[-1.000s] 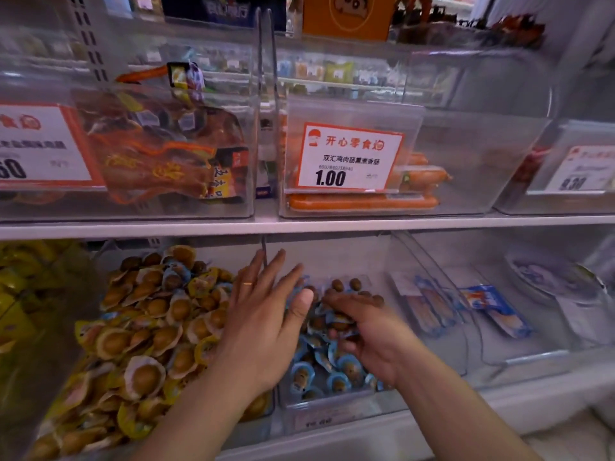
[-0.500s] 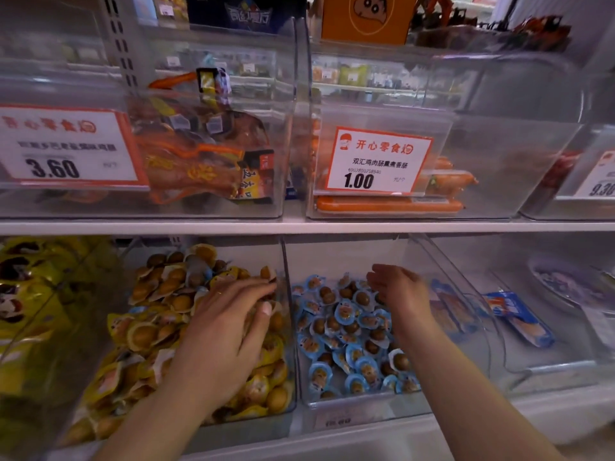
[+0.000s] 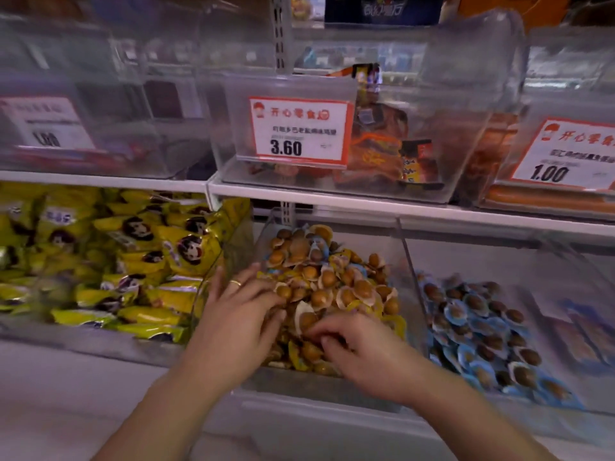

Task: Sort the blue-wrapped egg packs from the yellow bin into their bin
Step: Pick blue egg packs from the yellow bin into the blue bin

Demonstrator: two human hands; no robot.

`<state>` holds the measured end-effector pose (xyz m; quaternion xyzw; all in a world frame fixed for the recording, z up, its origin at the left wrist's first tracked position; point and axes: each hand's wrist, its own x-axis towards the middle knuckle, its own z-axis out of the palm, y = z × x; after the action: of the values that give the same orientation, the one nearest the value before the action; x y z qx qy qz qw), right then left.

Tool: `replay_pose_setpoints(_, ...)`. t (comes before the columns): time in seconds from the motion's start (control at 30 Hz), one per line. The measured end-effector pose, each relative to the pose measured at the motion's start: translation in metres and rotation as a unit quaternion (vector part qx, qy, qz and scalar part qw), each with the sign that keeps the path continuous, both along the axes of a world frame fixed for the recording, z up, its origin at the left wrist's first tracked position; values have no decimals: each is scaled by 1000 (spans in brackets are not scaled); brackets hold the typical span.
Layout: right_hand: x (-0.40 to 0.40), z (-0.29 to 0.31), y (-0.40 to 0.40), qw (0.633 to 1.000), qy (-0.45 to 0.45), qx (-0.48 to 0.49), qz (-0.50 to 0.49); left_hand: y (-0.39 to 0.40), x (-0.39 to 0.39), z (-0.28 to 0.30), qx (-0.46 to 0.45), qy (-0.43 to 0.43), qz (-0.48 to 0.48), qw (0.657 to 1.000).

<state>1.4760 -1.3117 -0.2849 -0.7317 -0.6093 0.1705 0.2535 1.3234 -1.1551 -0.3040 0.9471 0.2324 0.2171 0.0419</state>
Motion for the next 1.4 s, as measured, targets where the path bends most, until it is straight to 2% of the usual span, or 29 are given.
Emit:
replay_pose_setpoints(0.17, 20, -9, 18, 995, -73, 3, -61, -8, 3, 0, 15, 12, -13, 1000)
replay_pose_setpoints(0.27, 30, -9, 26, 990, -66, 30, -119, -18, 11, -1, 24, 48, -47, 997)
replay_pose_setpoints(0.33, 32, -10, 32, 990, -44, 18, -131, -21, 17, -2, 7, 63, -66, 996)
replay_pose_setpoints(0.4, 32, -13, 34, 988, -81, -21, -133, -21, 22, 0, -15, 76, -79, 994)
replay_pose_setpoints(0.5, 30, -17, 37, 976, -178, -53, -112, -15, 22, 4, 0, 51, -47, 998)
replay_pose_setpoints(0.6, 34, -13, 38, 979, -166, -87, -84, -9, 22, 6, 18, 26, 12, 999)
replay_pose_setpoints(0.73, 44, -2, 35, 970, -170, -163, -57, -6, 22, 6, 22, 39, 84, 995)
replay_pose_setpoints(0.8, 45, 1, 34, 959, -195, -196, -63, -5, 22, 5, 29, 17, 68, 997)
replay_pose_setpoints(0.87, 41, 0, 35, 952, -212, -213, -68, -10, 24, 5, 45, -35, 10, 998)
replay_pose_setpoints(0.93, 37, -4, 37, 949, -222, -212, -71, -22, 28, 2, 31, -75, -71, 994)
replay_pose_setpoints(1.0, 37, -8, 38, 950, -220, -211, -72, -36, 33, -5, -12, -46, -96, 994)
replay_pose_setpoints(1.13, 38, -16, 38, 956, -217, -183, -80, -39, 40, -12, -19, 46, -24, 998)
replay_pose_setpoints(1.23, 37, -19, 38, 967, -185, -138, -104, -31, 43, -6, -26, 47, 1, 999)
replay_pose_setpoints(1.4, 39, -16, 36, 983, -111, -59, -131, -17, 46, -6, -101, 25, -12, 994)
